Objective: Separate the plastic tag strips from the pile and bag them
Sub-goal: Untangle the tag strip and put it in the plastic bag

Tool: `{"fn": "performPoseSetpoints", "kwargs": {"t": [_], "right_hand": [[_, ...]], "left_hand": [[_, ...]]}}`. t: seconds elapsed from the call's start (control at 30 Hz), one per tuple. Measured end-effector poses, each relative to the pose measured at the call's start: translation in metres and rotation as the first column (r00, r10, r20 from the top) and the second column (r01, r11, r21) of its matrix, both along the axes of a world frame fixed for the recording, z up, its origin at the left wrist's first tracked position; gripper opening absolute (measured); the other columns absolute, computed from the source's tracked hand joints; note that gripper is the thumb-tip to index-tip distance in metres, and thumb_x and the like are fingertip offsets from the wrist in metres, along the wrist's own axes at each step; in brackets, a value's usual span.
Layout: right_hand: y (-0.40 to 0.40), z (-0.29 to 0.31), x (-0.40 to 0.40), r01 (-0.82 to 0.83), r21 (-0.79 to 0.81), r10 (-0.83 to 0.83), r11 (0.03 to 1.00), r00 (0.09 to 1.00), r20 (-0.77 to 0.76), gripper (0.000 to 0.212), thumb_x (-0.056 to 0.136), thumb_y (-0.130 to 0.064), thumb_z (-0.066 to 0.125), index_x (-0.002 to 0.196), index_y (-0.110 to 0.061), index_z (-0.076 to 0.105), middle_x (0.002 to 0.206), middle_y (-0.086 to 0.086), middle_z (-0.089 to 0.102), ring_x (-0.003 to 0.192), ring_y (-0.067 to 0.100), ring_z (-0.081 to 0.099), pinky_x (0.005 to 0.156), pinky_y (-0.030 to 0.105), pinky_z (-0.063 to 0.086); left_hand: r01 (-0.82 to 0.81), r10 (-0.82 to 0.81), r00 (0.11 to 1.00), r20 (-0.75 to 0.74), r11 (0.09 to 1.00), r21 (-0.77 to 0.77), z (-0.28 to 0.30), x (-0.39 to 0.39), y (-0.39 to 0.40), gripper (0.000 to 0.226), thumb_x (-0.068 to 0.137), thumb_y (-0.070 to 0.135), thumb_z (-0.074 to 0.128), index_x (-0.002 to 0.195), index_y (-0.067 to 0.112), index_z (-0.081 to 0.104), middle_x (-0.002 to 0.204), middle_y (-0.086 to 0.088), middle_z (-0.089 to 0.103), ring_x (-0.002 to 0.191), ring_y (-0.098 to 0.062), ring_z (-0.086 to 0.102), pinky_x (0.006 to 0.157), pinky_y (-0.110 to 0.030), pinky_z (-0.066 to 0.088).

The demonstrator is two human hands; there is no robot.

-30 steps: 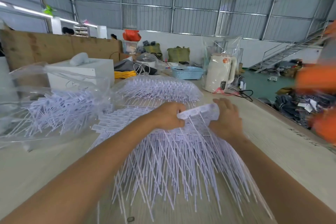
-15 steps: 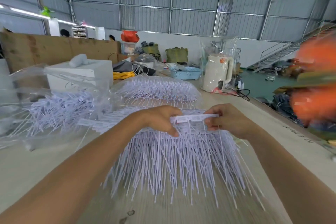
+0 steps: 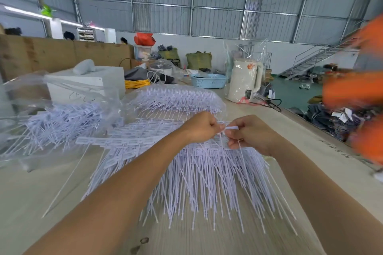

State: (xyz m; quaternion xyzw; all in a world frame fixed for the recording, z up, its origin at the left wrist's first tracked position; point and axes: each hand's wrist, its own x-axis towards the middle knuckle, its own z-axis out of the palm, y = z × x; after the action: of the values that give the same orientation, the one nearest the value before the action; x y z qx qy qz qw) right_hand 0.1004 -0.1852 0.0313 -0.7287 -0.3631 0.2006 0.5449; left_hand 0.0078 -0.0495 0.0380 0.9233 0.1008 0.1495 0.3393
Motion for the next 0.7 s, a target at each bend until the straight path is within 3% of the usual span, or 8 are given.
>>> {"fn": "performPoseSetpoints", "kwargs": {"t": [0.2, 0.37, 0.4, 0.47, 0.5, 0.57, 0.63, 0.7], "right_hand": [[0.003, -0.011, -0.001, 0.095, 0.075, -0.116, 0.993, 0.929, 0.352, 0.014, 0.081, 0.008, 0.063, 0.071, -0.001, 0.065, 0.05, 0.003, 0.062, 0.045, 0.015, 0.059, 0.049, 0.026, 0.051], [-0.001, -0.023, 0.012, 0.213, 0.118, -0.225, 0.97, 0.596, 0.77, 0.012, 0.076, 0.012, 0.059, 0.069, 0.003, 0.062, 0.066, 0.009, 0.059, 0.06, 0.022, 0.055, 0.058, 0.028, 0.042], [-0.006, -0.026, 0.018, 0.262, 0.138, -0.277, 0.955, 0.621, 0.733, 0.01, 0.078, 0.009, 0.06, 0.072, 0.002, 0.063, 0.066, 0.01, 0.06, 0.06, 0.024, 0.057, 0.058, 0.028, 0.045], [-0.014, -0.026, 0.022, 0.336, 0.218, -0.397, 0.916, 0.826, 0.399, 0.008, 0.083, 0.002, 0.061, 0.077, -0.003, 0.064, 0.059, 0.011, 0.061, 0.05, 0.021, 0.061, 0.053, 0.031, 0.052], [-0.018, -0.023, 0.023, 0.363, 0.269, -0.411, 0.892, 0.899, 0.153, 0.009, 0.085, -0.001, 0.061, 0.078, -0.005, 0.062, 0.057, 0.01, 0.058, 0.044, 0.017, 0.06, 0.049, 0.029, 0.052], [-0.022, -0.015, 0.021, 0.395, 0.3, -0.348, 0.868, 0.916, -0.2, 0.008, 0.086, -0.004, 0.063, 0.079, -0.007, 0.061, 0.06, 0.008, 0.054, 0.044, 0.012, 0.055, 0.043, 0.021, 0.047], [-0.021, -0.006, 0.016, 0.335, 0.24, -0.255, 0.911, 0.916, -0.31, 0.005, 0.085, -0.005, 0.064, 0.082, -0.008, 0.061, 0.066, 0.006, 0.057, 0.053, 0.013, 0.057, 0.041, 0.019, 0.042], [-0.015, 0.001, 0.006, 0.212, 0.194, -0.138, 0.958, 0.931, -0.338, 0.005, 0.085, -0.004, 0.063, 0.084, -0.008, 0.06, 0.074, 0.006, 0.06, 0.066, 0.017, 0.06, 0.05, 0.021, 0.048]], "left_hand": [[-0.022, 0.02, 1.0, -0.016, 0.991, -0.132, 0.003, 0.004, -0.002, 0.037, 0.094, 0.02, 0.056, 0.057, 0.015, 0.055, 0.052, -0.001, 0.044, 0.044, -0.01, 0.038, 0.047, -0.019, 0.03], [0.069, -0.092, 0.993, -0.069, 0.959, -0.276, -0.001, 0.001, -0.003, 0.036, 0.094, 0.017, 0.055, 0.059, 0.012, 0.065, 0.04, 0.007, 0.04, 0.038, -0.007, 0.035, 0.044, -0.015, 0.03], [0.088, -0.113, 0.991, -0.075, 0.958, -0.274, -0.001, -0.001, -0.003, 0.042, 0.095, 0.019, 0.054, 0.055, 0.015, 0.065, 0.041, 0.007, 0.042, 0.037, -0.006, 0.036, 0.043, -0.014, 0.031], [0.12, -0.144, 0.987, -0.066, 0.952, -0.281, -0.002, -0.005, 0.0, 0.045, 0.097, 0.017, 0.05, 0.054, 0.013, 0.063, 0.055, 0.0, 0.053, 0.049, -0.007, 0.048, 0.05, -0.019, 0.037], [0.13, -0.151, 0.987, -0.054, 0.95, -0.283, -0.001, -0.006, 0.002, 0.038, 0.097, 0.012, 0.048, 0.063, 0.006, 0.065, 0.066, -0.006, 0.059, 0.06, -0.011, 0.053, 0.057, -0.024, 0.04], [0.118, -0.137, 0.988, -0.065, 0.964, -0.24, -0.001, -0.009, 0.006, 0.02, 0.092, -0.004, 0.049, 0.097, -0.004, 0.068, 0.097, -0.012, 0.065, 0.081, -0.017, 0.057, 0.074, -0.03, 0.044], [0.105, -0.125, 0.986, -0.113, 0.98, -0.166, -0.001, -0.009, 0.01, 0.041, 0.083, -0.012, 0.051, 0.119, 0.006, 0.062, 0.113, -0.006, 0.061, 0.094, -0.019, 0.055, 0.082, -0.029, 0.043], [0.131, -0.148, 0.983, -0.11, 0.981, -0.144, -0.005, -0.011, 0.011, 0.053, 0.082, -0.011, 0.056, 0.129, 0.014, 0.052, 0.102, 0.002, 0.053, 0.087, -0.014, 0.053, 0.071, -0.022, 0.043]]}}
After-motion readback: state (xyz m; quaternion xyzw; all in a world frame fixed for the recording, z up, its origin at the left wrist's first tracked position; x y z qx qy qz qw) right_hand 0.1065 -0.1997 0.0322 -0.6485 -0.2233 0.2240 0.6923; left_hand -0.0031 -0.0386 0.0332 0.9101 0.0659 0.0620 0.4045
